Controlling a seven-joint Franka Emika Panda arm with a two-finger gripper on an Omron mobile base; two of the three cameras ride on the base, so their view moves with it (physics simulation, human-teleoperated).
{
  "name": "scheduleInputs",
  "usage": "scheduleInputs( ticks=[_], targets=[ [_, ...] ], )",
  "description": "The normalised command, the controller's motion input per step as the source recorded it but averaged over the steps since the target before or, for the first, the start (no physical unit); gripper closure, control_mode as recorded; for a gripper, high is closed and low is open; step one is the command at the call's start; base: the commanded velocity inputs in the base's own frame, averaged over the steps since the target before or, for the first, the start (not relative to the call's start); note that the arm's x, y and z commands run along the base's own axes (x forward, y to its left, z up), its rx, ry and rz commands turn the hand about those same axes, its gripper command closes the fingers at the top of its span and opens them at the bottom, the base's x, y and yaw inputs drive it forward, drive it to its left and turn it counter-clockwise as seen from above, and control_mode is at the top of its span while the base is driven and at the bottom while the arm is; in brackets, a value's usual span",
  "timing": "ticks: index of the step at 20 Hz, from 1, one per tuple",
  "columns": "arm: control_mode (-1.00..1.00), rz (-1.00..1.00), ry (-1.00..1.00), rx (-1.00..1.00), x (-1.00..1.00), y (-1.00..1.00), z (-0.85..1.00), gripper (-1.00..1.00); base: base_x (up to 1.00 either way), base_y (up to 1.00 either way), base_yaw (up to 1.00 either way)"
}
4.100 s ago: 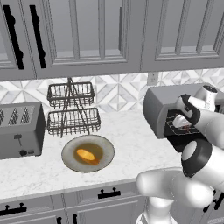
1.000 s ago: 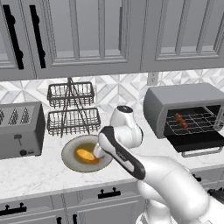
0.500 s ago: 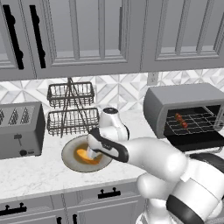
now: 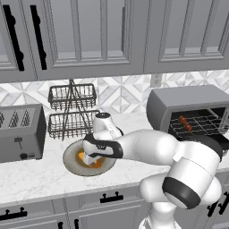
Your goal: Pick up the kebab skewer and baguette bread, and place them inside the toaster oven. Close the toaster oven door and start by setting the timer.
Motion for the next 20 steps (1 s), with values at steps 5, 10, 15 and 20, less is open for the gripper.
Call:
scheduleInputs(
  ticks=[5,10,15,20],
  targets=[
    [-1.0,0.0,0.0,-0.03,0.19,0.13,-0.22,-1.0,0.0,0.0,0.0],
    [-1.0,0.0,0.0,-0.03,0.27,0.15,-0.21,-1.0,0.0,0.0,0.0],
    [-1.0,0.0,0.0,-0.03,0.19,0.11,-0.16,-1.0,0.0,0.0,0.0],
    [-1.0,0.0,0.0,-0.03,0.11,0.02,-0.21,-1.0,0.0,0.0,0.0]
  ],
)
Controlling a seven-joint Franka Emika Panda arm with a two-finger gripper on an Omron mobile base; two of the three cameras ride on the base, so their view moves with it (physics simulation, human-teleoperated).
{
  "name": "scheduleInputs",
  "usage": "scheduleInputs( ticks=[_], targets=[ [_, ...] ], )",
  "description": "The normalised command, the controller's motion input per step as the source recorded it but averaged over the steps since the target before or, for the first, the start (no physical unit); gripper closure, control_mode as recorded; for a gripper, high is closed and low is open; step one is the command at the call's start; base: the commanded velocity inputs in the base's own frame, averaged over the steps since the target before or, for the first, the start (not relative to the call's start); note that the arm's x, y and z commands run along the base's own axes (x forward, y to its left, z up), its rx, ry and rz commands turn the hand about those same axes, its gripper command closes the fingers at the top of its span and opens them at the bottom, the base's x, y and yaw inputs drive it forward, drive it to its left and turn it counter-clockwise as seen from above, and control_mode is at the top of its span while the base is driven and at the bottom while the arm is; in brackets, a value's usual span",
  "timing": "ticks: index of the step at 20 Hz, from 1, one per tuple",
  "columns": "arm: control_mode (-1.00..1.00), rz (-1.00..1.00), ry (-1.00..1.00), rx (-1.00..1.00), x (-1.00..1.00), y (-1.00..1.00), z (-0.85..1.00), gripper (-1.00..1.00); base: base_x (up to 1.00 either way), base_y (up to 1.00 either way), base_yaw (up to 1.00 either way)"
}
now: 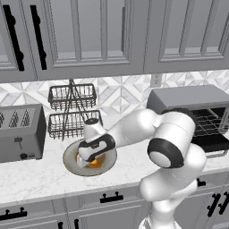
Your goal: Pick up the kebab skewer and baguette bread, and place them inside the toaster oven. Close the toaster oven door and start by setting the timer.
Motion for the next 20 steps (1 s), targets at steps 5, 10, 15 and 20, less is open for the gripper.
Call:
scheduleInputs(
  ticks=[5,10,15,20],
  targets=[
    [-1.0,0.0,0.0,-0.01,0.02,0.0,-0.15,-1.0,0.0,0.0,0.0],
    [-1.0,0.0,0.0,0.0,-0.01,0.0,-0.09,1.0,0.0,0.0,0.0],
    [-1.0,0.0,0.0,0.0,-0.17,-0.17,-0.02,1.0,0.0,0.0,0.0],
    [-1.0,0.0,-0.01,0.0,-0.29,-0.67,0.51,1.0,0.0,0.0,0.0]
  ],
)
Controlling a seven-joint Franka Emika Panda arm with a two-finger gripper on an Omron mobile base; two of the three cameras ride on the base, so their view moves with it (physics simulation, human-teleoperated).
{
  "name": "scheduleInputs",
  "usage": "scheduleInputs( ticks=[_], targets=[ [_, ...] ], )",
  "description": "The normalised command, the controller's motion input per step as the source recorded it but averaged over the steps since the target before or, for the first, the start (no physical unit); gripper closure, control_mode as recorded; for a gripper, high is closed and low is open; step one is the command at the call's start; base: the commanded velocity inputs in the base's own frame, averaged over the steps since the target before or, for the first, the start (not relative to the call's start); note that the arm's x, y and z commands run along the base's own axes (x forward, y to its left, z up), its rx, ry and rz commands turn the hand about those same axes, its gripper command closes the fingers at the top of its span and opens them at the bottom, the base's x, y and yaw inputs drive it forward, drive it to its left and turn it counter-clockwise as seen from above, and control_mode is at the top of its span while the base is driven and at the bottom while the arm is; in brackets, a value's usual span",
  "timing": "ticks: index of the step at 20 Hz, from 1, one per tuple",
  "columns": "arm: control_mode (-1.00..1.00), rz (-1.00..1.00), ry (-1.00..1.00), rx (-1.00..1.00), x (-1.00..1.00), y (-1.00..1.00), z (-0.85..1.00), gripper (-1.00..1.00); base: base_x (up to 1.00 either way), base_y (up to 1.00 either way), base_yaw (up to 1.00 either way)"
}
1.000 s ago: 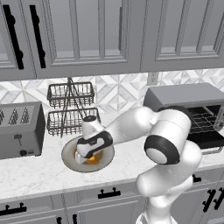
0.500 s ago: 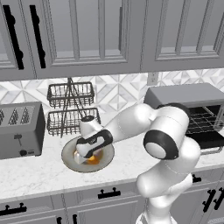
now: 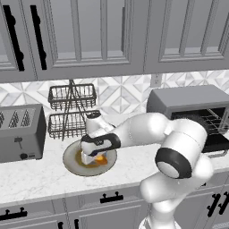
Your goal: Pick up the kebab skewer and baguette bread, and place them inside the toaster oven. Close the toaster oven door and start by setting the timer.
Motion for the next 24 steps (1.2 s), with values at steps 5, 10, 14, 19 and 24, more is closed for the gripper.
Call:
scheduleInputs(
  ticks=[5,10,14,19,24],
  targets=[
    [-1.0,0.0,-0.02,0.01,-0.21,-1.0,0.97,1.0,0.0,0.0,0.0],
    [-1.0,0.0,-0.01,0.05,-0.2,-1.0,0.82,1.0,0.0,0.0,0.0],
    [-1.0,0.0,0.0,0.11,-0.22,-1.0,0.69,1.0,0.0,0.0,0.0],
    [-1.0,-0.02,0.0,0.07,-0.12,-1.0,0.67,1.0,0.0,0.0,0.0],
    [-1.0,-0.07,0.0,0.01,-0.18,-1.0,0.3,1.0,0.0,0.0,0.0]
  ],
)
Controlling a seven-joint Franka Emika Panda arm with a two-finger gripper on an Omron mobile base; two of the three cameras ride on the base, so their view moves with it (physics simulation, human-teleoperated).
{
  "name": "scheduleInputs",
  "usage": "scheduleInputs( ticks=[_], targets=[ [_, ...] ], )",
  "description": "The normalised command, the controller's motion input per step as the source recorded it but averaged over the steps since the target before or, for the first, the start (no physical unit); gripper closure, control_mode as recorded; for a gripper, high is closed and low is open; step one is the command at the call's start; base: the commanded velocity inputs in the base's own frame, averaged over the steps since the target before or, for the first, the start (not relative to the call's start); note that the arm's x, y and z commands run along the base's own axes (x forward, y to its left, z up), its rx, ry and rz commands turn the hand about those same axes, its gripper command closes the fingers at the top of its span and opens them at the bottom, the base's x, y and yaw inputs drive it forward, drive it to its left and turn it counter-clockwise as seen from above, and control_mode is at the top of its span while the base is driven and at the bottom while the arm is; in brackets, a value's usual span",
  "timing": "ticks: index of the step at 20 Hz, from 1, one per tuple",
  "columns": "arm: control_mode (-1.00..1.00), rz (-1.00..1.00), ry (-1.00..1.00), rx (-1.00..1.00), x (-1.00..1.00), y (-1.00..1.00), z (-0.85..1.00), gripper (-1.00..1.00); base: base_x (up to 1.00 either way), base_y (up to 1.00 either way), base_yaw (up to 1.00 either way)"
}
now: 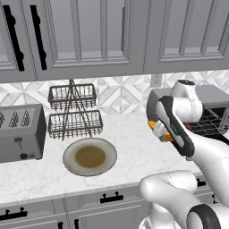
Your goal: Pick up the kebab skewer and baguette bread, and place them inside the toaster oven. Close the toaster oven door and start by setting the timer.
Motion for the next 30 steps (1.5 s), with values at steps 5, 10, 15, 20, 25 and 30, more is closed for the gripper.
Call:
scheduleInputs(
  ticks=[5,10,15,20,25,30],
  targets=[
    [-1.0,-0.12,0.0,0.0,-0.39,-1.0,0.13,1.0,0.0,0.0,0.0],
    [-1.0,-0.14,0.0,0.01,0.0,-1.0,0.3,1.0,0.0,0.0,0.0],
    [-1.0,-0.14,0.0,0.0,0.06,-0.99,0.11,1.0,0.0,0.0,0.0],
    [-1.0,-0.12,0.0,0.0,0.27,-0.61,0.0,1.0,0.0,0.0,0.0],
    [-1.0,-0.09,0.0,0.01,0.29,-0.21,0.0,1.0,0.0,0.0,0.0],
    [-1.0,-0.09,0.0,0.03,0.33,-0.01,-0.09,1.0,0.0,0.0,0.0]
  ],
)
